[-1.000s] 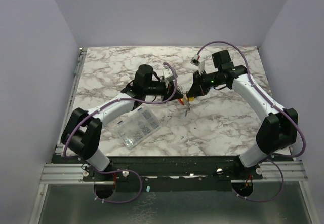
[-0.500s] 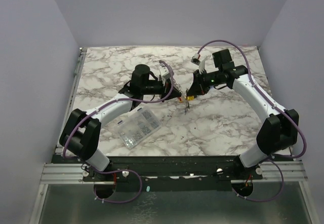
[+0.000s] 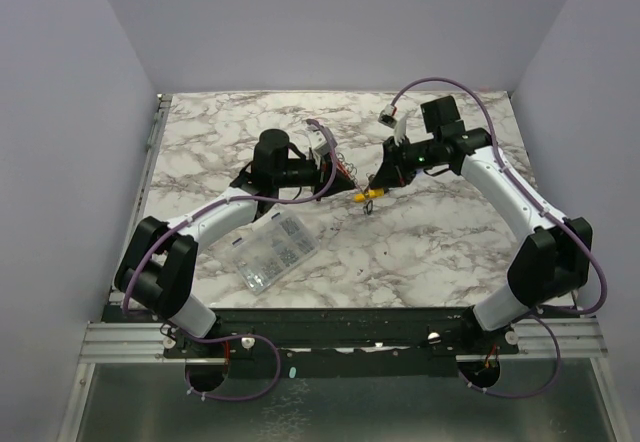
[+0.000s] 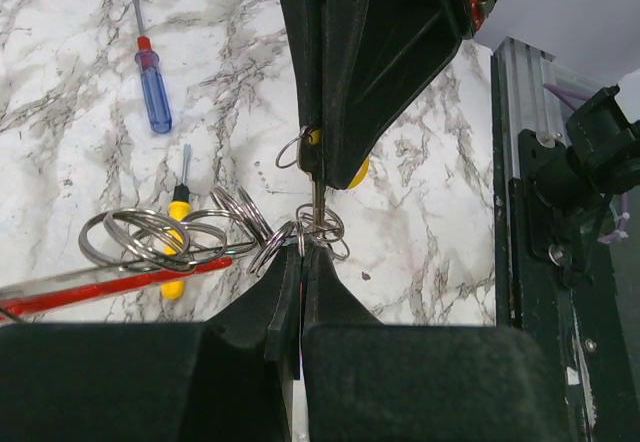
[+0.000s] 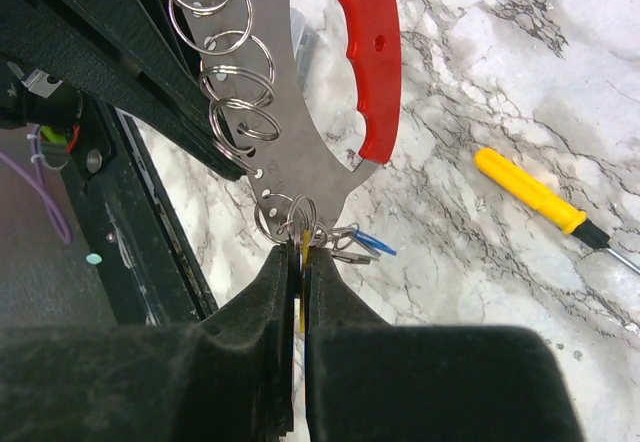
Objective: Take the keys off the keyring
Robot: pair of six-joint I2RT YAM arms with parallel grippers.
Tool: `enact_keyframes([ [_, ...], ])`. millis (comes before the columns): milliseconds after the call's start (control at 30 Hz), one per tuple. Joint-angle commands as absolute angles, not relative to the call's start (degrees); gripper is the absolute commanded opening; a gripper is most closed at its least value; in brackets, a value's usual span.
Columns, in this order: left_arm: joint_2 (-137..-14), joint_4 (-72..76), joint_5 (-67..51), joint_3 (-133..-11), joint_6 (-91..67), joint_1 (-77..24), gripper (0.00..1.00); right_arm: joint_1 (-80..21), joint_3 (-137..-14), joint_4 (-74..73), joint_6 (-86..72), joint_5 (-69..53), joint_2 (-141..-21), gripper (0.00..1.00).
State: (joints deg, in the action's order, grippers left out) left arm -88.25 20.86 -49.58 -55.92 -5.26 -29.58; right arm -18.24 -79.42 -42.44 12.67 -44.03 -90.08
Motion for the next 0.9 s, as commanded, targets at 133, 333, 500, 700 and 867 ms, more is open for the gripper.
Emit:
enact_keyframes([
  [133, -84.0, 22.5, -48.9, -57.0, -4.6, -27.1, 0.00, -11.9, -77.9, -48.9, 17.2, -38.8, -88.3, 0.01],
  [333, -83.3, 14.7, -48.1, -60.5, -1.6, -26.3, 0.00, -4.1, -72.2, -49.6, 21.7, -39.9, -87.2, 0.01],
  [500, -83.1, 9.3, -47.5, -62.7, 1.7, -26.3, 0.00, 3.8, -67.8, -50.9, 27.3, -38.4, -88.4, 0.01],
  [700, -83.0, 7.9, -48.0, -62.6, 1.8, -26.3, 0.00, 11.2, -64.9, -50.9, 31.8, -38.9, -91.1, 0.01],
  [867, -83.6, 7.8, -48.1, -62.1, 2.9, -26.3, 0.00, 11.4, -64.3, -52.0, 33.0, -42.3, -90.9, 0.01],
])
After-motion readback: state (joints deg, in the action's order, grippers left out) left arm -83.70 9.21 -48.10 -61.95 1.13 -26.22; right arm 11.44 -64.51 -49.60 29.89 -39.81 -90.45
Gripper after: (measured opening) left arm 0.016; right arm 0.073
